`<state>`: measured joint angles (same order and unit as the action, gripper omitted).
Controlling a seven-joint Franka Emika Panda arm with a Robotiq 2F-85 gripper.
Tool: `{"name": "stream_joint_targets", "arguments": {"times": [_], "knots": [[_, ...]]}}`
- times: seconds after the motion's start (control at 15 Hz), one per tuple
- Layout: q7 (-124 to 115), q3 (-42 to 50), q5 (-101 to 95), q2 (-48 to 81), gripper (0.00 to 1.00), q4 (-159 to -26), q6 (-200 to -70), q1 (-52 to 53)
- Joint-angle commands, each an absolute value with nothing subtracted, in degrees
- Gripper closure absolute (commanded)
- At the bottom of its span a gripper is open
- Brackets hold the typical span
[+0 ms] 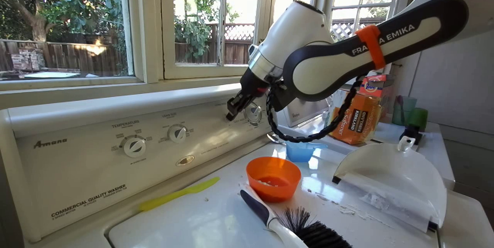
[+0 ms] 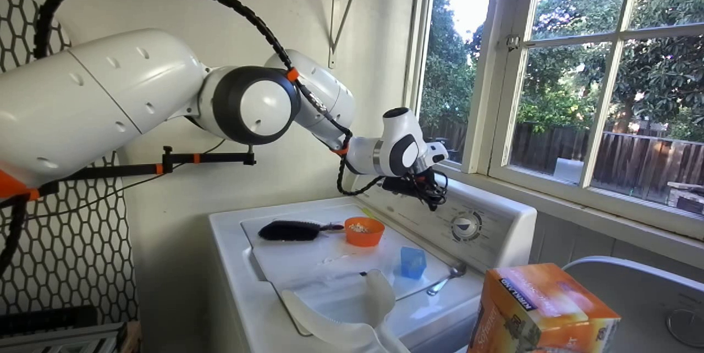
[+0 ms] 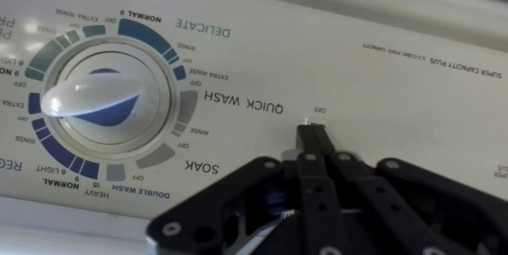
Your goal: Press the switch on the stove.
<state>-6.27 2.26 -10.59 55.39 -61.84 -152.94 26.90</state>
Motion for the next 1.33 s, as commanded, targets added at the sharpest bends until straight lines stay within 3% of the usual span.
{"name": "stream_joint_targets", "arguments": {"times": [0.0,0.8,1.2,1.27], "knots": [[-8.3,4.7,-11.5,58.3,1.00,-57.4,-153.5,28.1],[-6.2,3.8,-10.5,52.0,1.00,-61.7,-149.4,29.1],[-4.5,2.6,-10.4,44.6,1.00,-66.4,-136.2,29.9],[-3.7,2.3,-10.3,43.6,0.89,-67.1,-133.6,29.8]]}}
